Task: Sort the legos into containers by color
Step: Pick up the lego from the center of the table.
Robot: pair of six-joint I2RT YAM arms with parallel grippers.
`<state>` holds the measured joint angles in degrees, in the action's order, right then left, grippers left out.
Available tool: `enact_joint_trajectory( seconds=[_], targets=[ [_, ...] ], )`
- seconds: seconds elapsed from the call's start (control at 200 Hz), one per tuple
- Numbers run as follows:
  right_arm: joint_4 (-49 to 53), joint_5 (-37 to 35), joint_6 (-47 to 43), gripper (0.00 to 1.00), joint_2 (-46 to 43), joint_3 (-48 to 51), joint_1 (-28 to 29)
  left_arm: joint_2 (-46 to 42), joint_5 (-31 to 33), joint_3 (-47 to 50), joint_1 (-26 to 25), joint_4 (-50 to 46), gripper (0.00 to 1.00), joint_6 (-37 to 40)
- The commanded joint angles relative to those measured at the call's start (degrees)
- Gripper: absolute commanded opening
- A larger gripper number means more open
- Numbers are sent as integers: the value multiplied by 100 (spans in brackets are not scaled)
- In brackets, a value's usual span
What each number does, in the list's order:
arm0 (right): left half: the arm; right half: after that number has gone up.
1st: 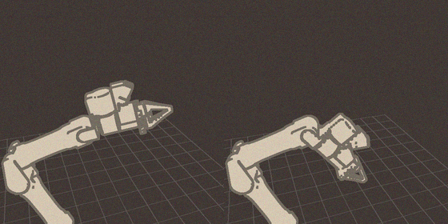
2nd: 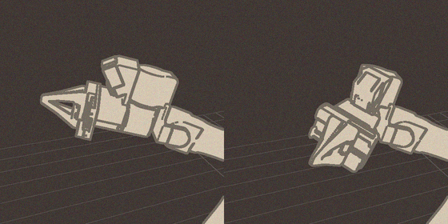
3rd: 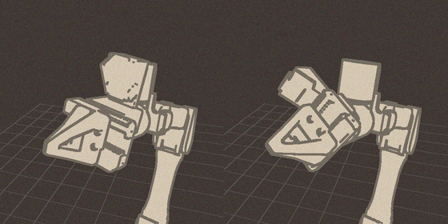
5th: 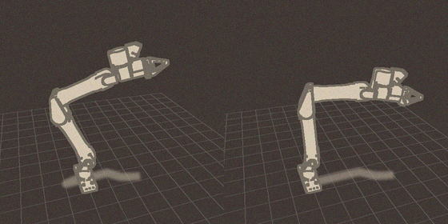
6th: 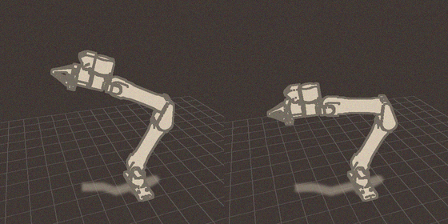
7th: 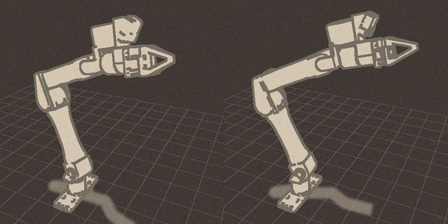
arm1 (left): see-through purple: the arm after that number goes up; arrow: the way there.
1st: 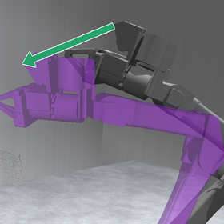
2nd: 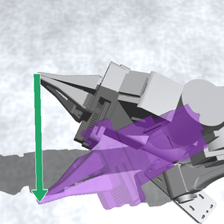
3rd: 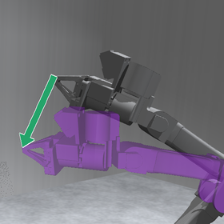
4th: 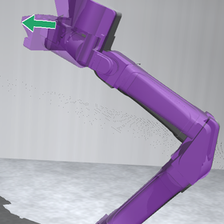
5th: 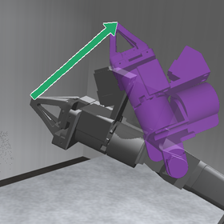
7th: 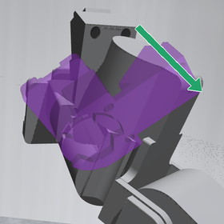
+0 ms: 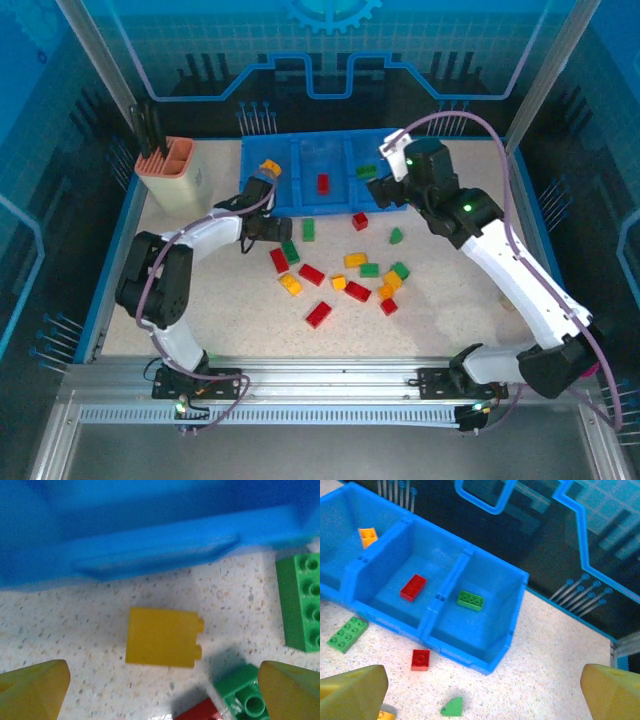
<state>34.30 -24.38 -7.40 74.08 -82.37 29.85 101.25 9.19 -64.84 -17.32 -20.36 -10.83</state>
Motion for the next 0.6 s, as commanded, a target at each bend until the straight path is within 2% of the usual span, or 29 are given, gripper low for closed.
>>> enact_joint_trajectory(
  seconds=[0.0,0.345,0.42,0.595],
  targets=[
    [24,172,239,100,-67,242,-214,285,-56,-372,-26,-120,94,-315],
    [-136,357,332,100,-301,555,-437,1330,24,-1245,-34,-669,84,-473],
    [-209,500,406,100,-375,666,-513,1515,8,-1465,-34,-847,77,-501],
    [-190,588,388,100,-377,687,-670,1763,-27,-1627,-52,-1119,53,-611]
  ],
)
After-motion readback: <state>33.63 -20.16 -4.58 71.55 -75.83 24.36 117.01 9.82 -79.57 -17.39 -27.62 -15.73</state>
